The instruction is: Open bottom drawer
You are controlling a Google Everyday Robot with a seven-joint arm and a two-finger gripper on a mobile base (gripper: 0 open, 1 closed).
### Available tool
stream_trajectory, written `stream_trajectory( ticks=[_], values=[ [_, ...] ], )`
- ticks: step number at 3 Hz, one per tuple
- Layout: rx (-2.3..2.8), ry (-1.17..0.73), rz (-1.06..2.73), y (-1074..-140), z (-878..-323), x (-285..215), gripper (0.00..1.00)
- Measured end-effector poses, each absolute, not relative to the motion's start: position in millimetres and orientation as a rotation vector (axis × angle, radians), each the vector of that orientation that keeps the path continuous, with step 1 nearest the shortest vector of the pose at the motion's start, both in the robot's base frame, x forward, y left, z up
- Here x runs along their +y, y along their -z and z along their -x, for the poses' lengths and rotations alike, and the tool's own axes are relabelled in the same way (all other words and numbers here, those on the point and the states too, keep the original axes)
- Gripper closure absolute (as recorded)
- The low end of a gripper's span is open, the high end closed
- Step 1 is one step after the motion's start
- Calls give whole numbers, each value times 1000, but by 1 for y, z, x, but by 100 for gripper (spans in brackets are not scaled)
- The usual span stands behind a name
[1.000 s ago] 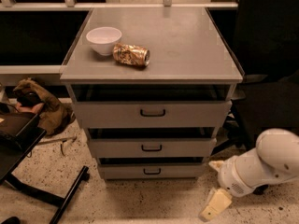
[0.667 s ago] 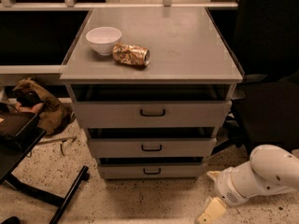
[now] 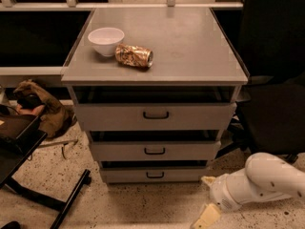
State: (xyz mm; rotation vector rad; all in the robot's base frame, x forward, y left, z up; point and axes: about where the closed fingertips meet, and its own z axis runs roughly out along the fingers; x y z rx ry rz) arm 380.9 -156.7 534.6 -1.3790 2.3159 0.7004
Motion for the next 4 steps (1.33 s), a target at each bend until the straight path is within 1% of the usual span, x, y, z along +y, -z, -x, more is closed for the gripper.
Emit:
stream_trajectory(
  ticks=[1,2,3,4],
  values=[
    [2175,-766,1418,-488,-394,-102,0],
    [2083,-781,1398,-438,-427,-51,0],
    [2076,-767,1359,-394,-447,-24,0],
    [2076,-767,1359,-394,-447,-24,0]
  ],
)
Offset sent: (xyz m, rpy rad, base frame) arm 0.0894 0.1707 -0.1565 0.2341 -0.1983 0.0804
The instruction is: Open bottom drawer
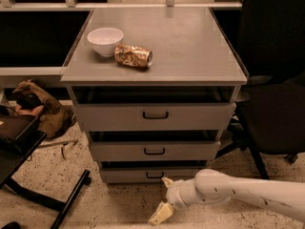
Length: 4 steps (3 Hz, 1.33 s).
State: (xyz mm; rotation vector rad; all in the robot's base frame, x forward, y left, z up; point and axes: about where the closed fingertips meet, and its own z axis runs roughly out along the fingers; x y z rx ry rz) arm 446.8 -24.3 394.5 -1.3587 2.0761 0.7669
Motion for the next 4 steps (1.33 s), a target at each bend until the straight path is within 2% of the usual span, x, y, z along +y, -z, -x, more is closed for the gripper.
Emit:
stream_trajectory(
  ticks=[1,3,4],
  values=[
    [2036,-780,1321,-379,-467,-20,0],
    [1957,-730,1042,-305,-566,-28,0],
    [1957,-730,1042,-305,-566,-28,0]
  ],
)
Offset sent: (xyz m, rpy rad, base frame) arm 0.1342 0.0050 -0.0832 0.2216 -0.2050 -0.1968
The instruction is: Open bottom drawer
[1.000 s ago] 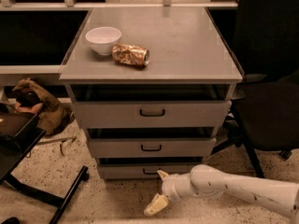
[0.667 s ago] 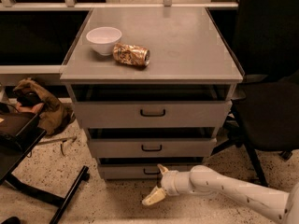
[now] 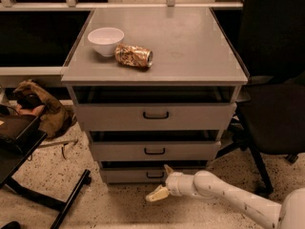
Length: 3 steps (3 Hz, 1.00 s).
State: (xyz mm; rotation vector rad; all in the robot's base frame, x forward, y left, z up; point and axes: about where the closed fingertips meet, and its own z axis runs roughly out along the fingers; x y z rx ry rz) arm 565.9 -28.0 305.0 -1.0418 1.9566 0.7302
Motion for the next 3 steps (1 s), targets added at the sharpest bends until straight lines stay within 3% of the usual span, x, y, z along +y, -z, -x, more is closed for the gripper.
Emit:
stream_trajectory(
  ticks=[3],
  values=[
    [2025,-752,992,-246,-632,-24,0]
  ],
)
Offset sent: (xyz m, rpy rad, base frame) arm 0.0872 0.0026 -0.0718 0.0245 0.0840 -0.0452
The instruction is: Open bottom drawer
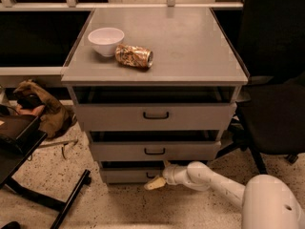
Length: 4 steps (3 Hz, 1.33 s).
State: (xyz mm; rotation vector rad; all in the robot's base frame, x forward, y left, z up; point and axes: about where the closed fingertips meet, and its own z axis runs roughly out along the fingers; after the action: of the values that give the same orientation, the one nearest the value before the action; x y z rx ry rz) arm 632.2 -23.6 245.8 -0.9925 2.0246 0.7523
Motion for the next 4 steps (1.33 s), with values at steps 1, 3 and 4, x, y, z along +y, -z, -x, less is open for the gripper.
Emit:
stream_trajectory(
  ticks=[1,3,4],
  values=[
    [2033,-714,964,-234,-653,-28,0],
    [2105,-660,970,-203,-661,-38,0],
    [2127,-616,1025,-195,-660,-35,0]
  ],
)
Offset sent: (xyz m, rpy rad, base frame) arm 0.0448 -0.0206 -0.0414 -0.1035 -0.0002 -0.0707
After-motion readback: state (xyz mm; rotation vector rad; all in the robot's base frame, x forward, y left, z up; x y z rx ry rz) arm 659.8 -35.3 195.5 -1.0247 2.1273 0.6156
